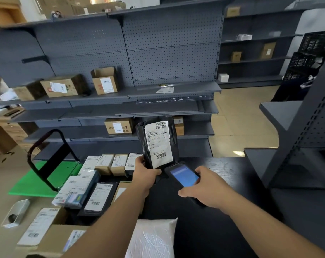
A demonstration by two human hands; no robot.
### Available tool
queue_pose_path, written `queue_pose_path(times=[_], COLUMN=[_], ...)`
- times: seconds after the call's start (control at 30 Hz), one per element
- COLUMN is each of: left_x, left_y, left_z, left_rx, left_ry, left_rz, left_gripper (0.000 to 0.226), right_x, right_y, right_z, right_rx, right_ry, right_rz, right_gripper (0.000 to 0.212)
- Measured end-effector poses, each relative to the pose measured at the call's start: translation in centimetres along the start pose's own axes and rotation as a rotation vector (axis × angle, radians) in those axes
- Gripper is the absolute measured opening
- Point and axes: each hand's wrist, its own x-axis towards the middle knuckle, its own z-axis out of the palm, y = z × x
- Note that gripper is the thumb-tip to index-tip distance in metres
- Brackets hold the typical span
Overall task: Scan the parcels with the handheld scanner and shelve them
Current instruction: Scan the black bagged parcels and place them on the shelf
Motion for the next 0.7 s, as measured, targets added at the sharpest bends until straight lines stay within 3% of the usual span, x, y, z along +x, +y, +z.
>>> queue_pose_path(times=[0.33,0.47,0.57,0.7], left_x=[0.0,0.0,-0.4,-0.8], left_y=[-0.9,-1.0,-0.8,-0.8], left_z=[-0.8,-0.7,0.0,2.0], left_rx=[0.004,0.006,0.016,0.033], left_ry=[-0.037,-0.059,-0.096,-0.18], left_rz=[-0.026,-0.027,-0.01,-0.011], left_gripper=[0.086,0.089,0.088,0.086], right_x=[-0.9,-1.4,-2.0,-3.6], right_y=[-0.6,-0.4,-0.1,0.7], right_z=[1.3,1.5,1.5,0.8], right_rx=[0.057,0.046,0.072,0.143], right_ry=[0.004,0.049,0.124,0.303], right_rz=[0.062,0.097,0.124,0.174], right_gripper=[0.068,0.076,0.081,0.069])
